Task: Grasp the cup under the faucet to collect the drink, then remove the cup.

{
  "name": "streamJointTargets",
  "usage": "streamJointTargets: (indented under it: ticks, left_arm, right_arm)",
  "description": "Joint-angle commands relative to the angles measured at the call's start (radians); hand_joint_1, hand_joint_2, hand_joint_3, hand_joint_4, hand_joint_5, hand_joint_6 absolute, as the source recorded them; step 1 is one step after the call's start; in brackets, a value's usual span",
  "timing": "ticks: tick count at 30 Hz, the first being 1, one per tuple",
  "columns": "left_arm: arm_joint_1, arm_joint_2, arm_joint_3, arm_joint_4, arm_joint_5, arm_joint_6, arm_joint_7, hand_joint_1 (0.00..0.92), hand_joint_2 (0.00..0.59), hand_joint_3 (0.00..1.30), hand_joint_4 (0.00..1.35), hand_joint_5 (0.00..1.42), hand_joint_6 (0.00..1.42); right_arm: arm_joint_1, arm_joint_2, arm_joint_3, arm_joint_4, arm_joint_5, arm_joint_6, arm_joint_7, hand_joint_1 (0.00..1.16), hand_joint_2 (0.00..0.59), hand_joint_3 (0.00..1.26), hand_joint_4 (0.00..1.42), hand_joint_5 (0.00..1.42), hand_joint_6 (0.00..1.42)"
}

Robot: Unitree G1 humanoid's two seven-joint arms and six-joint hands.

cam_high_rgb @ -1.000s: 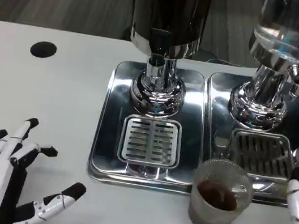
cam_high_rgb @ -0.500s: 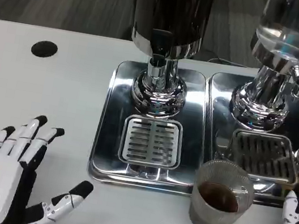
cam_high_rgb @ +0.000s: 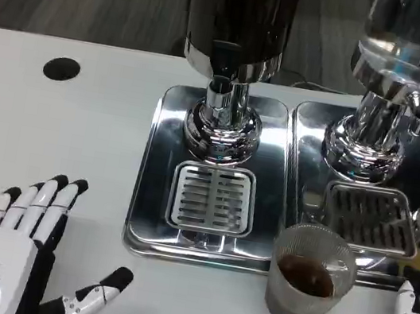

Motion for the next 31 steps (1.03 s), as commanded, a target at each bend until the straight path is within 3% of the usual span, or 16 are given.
streamJointTargets:
  ticks: [1, 31]
  left_arm:
    - [0.005, 0.004, -0.002, -0.003, 0.013, 0.002, 0.012, 0.000, 0.157, 0.14, 0.00, 0.11, 0.08]
    - [0.015, 0.004, 0.013, -0.013, -0.005, -0.003, 0.010, 0.000, 0.156, 0.17, 0.00, 0.11, 0.08]
  right_arm:
    - [-0.006, -0.023, 0.008, -0.012, 0.006, -0.001, -0.018, 0.00, 0.586, 0.09, 0.00, 0.00, 0.00]
    - [-0.010, -0.023, 0.030, 0.006, 0.039, 0.010, -0.019, 0.07, 0.586, 0.09, 0.00, 0.00, 0.00]
